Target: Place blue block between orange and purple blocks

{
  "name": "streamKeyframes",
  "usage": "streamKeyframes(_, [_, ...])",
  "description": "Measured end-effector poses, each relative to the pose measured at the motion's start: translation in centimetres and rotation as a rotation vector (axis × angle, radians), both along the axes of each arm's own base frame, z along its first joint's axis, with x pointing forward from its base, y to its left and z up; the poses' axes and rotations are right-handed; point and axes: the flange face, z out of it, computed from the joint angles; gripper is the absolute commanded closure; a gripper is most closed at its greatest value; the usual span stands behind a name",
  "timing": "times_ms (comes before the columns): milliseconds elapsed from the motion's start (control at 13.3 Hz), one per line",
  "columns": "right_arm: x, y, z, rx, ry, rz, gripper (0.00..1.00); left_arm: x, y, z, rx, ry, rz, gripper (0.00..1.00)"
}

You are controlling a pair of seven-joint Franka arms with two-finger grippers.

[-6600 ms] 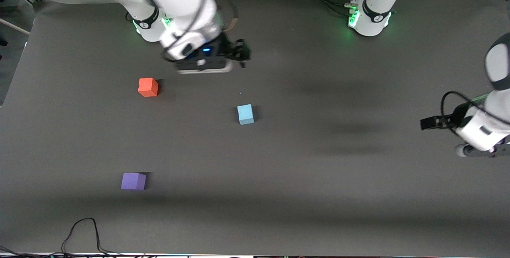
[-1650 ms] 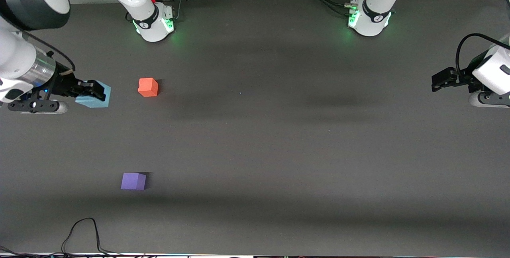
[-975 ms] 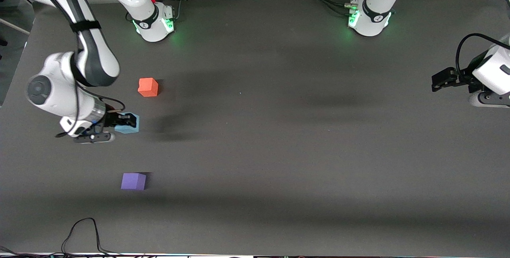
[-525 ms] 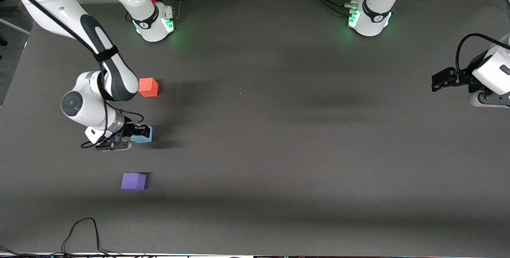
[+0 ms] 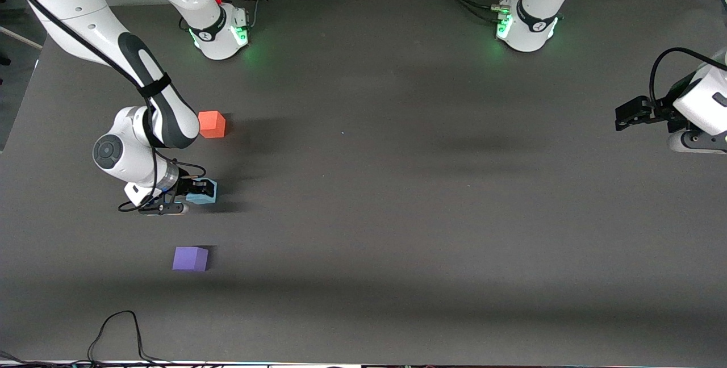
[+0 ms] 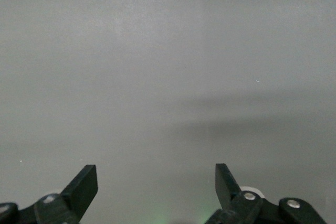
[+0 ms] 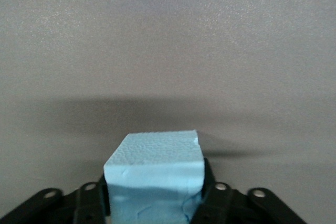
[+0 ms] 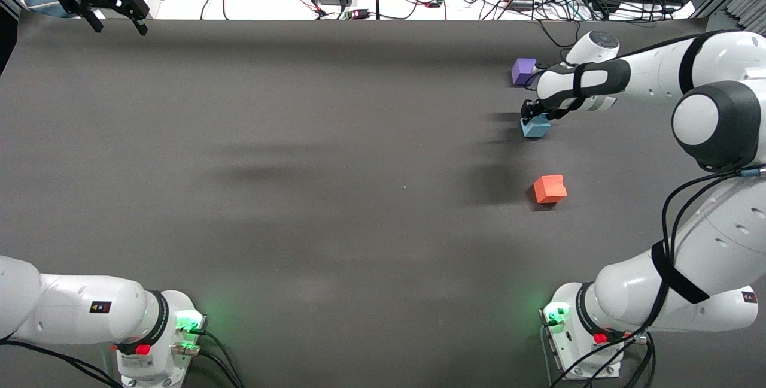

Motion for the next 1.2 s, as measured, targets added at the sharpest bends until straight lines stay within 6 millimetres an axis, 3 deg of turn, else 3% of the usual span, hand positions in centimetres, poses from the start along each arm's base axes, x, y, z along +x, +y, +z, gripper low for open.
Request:
streamKeyframes(150, [0.2,0.0,0.6,0.0,0.003,0.001,0.0,0.0,0.0,0.0,0.0,0.0,0.0,0.0])
streamKeyframes(300, [1.1,0.0,3.3,0.001,0.024,0.007,0.0,0.0,0.0,0.0,0.0,0.0,0.0,0.0])
streamKeyframes(450, [2.5,0.6,8.7,0.003,0.059,0.026,0.0,0.0,0.0,0.0,0.0,0.0,0.0,0.0])
streamKeyframes(675, [3.6,1.8,18.3,-0.003,0.019,0.055,0.0,0.0,0.0,0.0,0.0,0.0,0.0,0.0])
streamKeyframes(825, [3.3,2.6,23.6,-0.008,-0.013,0.074,0.0,0.0,0.0,0.0,0.0,0.001,0.0,0.0])
streamKeyframes(1050, [2.1,5.8,32.1,-0.013,0.002,0.139,0.0,0.0,0.0,0.0,0.0,0.001,0.0,0.0])
streamKeyframes(1200, [1.4,6.5,36.5,-0.017,0.006,0.155,0.0,0.0,0.0,0.0,0.0,0.001,0.0,0.0])
